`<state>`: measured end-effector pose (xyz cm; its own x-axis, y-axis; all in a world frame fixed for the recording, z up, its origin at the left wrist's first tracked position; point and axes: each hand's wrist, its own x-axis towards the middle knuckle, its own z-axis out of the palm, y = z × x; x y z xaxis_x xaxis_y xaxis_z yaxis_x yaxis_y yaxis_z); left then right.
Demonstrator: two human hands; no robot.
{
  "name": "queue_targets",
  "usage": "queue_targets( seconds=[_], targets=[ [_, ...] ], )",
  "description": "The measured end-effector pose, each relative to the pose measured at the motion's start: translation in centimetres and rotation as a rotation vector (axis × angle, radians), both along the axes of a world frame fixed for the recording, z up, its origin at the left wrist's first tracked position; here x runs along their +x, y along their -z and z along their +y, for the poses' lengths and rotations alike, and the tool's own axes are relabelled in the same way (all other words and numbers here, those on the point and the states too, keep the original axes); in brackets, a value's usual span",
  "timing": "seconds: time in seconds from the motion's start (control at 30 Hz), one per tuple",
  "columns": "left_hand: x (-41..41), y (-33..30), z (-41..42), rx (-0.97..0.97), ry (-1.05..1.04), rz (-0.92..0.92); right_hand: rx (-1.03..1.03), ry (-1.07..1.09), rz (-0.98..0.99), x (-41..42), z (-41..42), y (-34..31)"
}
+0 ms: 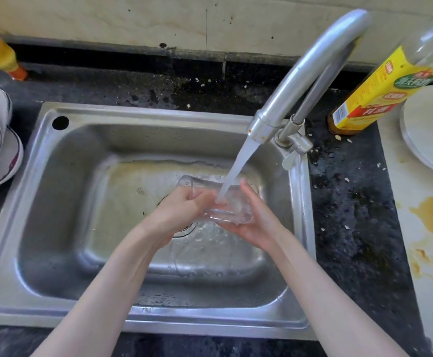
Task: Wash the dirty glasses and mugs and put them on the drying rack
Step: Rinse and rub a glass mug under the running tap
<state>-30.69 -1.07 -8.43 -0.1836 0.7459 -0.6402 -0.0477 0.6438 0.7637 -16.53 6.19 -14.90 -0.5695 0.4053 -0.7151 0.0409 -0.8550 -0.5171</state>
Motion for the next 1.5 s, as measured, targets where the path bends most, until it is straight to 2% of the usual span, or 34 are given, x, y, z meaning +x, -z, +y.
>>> queue_targets(
  seconds=[0.07,0.17,0.33,0.4,0.43,0.47,0.57,0.63,0.7,0.8,0.87,0.97,1.1,1.37,1.5],
  targets=[
    [0.1,0.1,-0.3,0.042,-0.023,-0.001,0.059,0.064,-0.03,0.2,-0.1,0.5],
    [0.2,0.8,-0.6,0.064,-0.242,-0.029,0.254,0.182,0.002,0.6,0.0,0.2],
    [0.8,2.2,0.4,-0.007,-0.654,-0.047,0.742,0.034,-0.113,0.4,-1.2,-2.4],
    [1.0,2.3,0.7,0.019,-0.767,0.003,0.783,0.005,-0.126,0.3,-1.5,-2.4],
    [1.2,2.1,0.7,0.048,-0.775,0.045,0.728,-0.012,-0.129,0.3,-1.4,-2.6],
    [1.4,2.0,0.6,0.09,-0.759,0.101,0.607,-0.02,-0.121,0.2,-1.1,-3.0],
    [1.6,1.6,0.2,0.25,-0.638,0.219,0.071,-0.033,-0.042,0.8,-0.1,-3.5],
    [1.5,1.7,0.1,0.303,-0.579,0.24,-0.072,-0.106,0.032,1.8,0.2,-3.6],
    [1.3,2.2,0.2,0.319,-0.591,0.233,-0.097,-0.208,0.119,2.5,0.4,-3.3],
    [1.4,2.8,0.2,0.298,-0.614,0.21,-0.021,-0.459,0.117,2.8,0.6,-3.8],
    [1.9,3.0,0.0,0.27,-0.584,0.195,0.1,-0.526,0.029,2.5,0.3,-4.0],
    [2.8,3.3,-0.2,0.246,-0.545,0.091,0.296,-0.464,-0.102,1.8,-1.1,-3.4],
    [3.9,3.8,-1.0,0.207,-0.447,-0.089,0.443,-0.335,-0.168,1.3,-2.3,-2.3],
    [4.7,4.0,-1.7,0.195,-0.379,0.127,0.799,-0.402,-0.286,1.3,-3.1,-2.1],
    [4.9,3.7,-2.3,0.282,-0.326,0.249,0.769,-0.432,-0.241,2.1,-2.6,-2.0]
  ],
)
